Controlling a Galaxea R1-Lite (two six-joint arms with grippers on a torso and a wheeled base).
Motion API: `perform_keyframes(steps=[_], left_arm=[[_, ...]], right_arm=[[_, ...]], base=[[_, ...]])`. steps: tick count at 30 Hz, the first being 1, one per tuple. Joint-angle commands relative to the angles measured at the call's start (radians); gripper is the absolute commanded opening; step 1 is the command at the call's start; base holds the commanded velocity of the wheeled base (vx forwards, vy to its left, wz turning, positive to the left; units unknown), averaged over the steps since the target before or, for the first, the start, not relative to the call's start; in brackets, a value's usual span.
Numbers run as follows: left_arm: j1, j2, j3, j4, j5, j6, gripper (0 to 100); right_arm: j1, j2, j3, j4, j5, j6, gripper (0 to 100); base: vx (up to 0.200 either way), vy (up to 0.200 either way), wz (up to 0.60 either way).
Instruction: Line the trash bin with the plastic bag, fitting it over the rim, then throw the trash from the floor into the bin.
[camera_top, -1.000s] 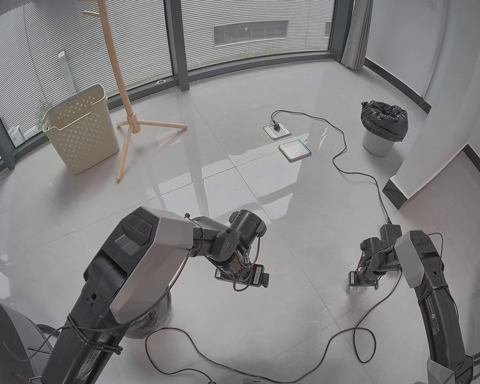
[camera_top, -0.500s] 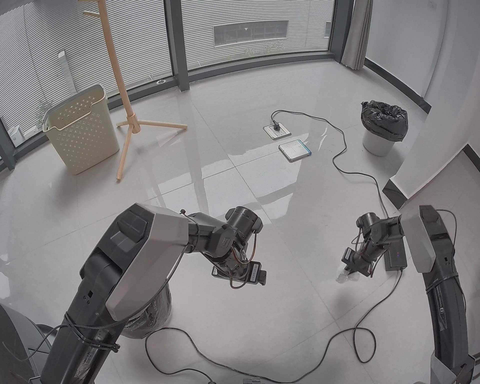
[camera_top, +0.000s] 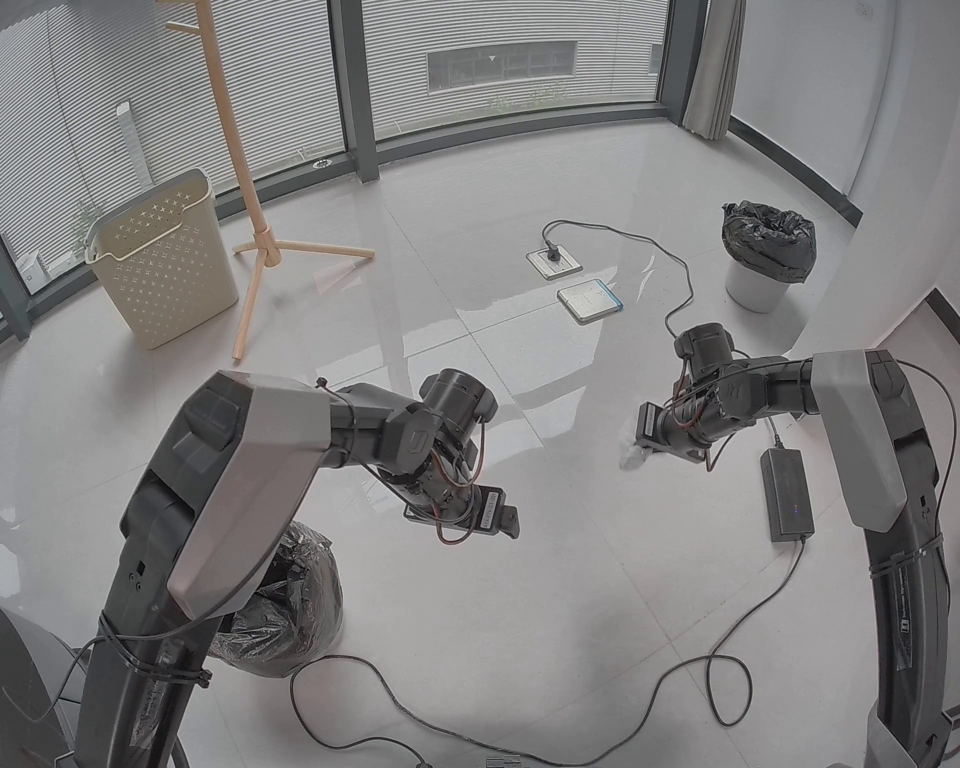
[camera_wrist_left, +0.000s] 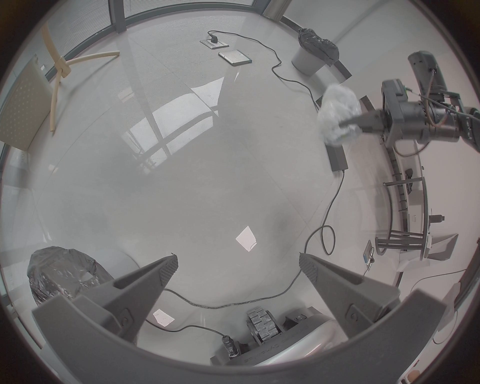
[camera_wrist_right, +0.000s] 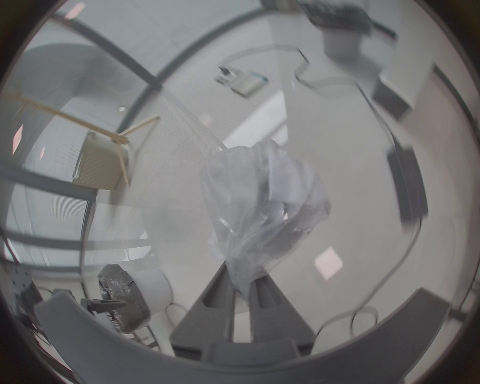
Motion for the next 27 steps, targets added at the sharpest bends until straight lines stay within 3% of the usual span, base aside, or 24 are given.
perform_keyframes(steps=[1,5,8,13,20,27], left_arm=[[0.037,-0.074,0.0,0.036,-0.033,0.025,100],[0.043,-0.109,0.0,0.054,-0.035,0.016,100],[0.043,-0.122,0.0,0.06,-0.035,0.007,100],[0.043,-0.132,0.0,0.06,-0.041,-0.002,100],[0.043,-0.131,0.0,0.06,-0.042,-0.006,100],[0.041,-0.132,0.0,0.062,-0.044,-0.004,100]], right_arm=[[0.057,-0.026,0.0,-0.13,-0.035,-0.14,0],[0.083,-0.047,0.0,-0.136,-0.041,-0.157,0],[0.086,-0.055,0.0,-0.159,-0.041,-0.222,0],[0.095,-0.03,0.0,-0.338,-0.036,-0.3,0],[0.1,-0.066,0.0,-0.242,-0.048,-0.311,0],[0.135,-0.087,0.0,-0.185,-0.061,-0.291,0]], base=[[0.0,0.0,0.0],[0.0,0.0,0.0],[0.0,0.0,0.0],[0.0,0.0,-0.36],[0.0,0.0,-0.51],[0.0,0.0,0.0]])
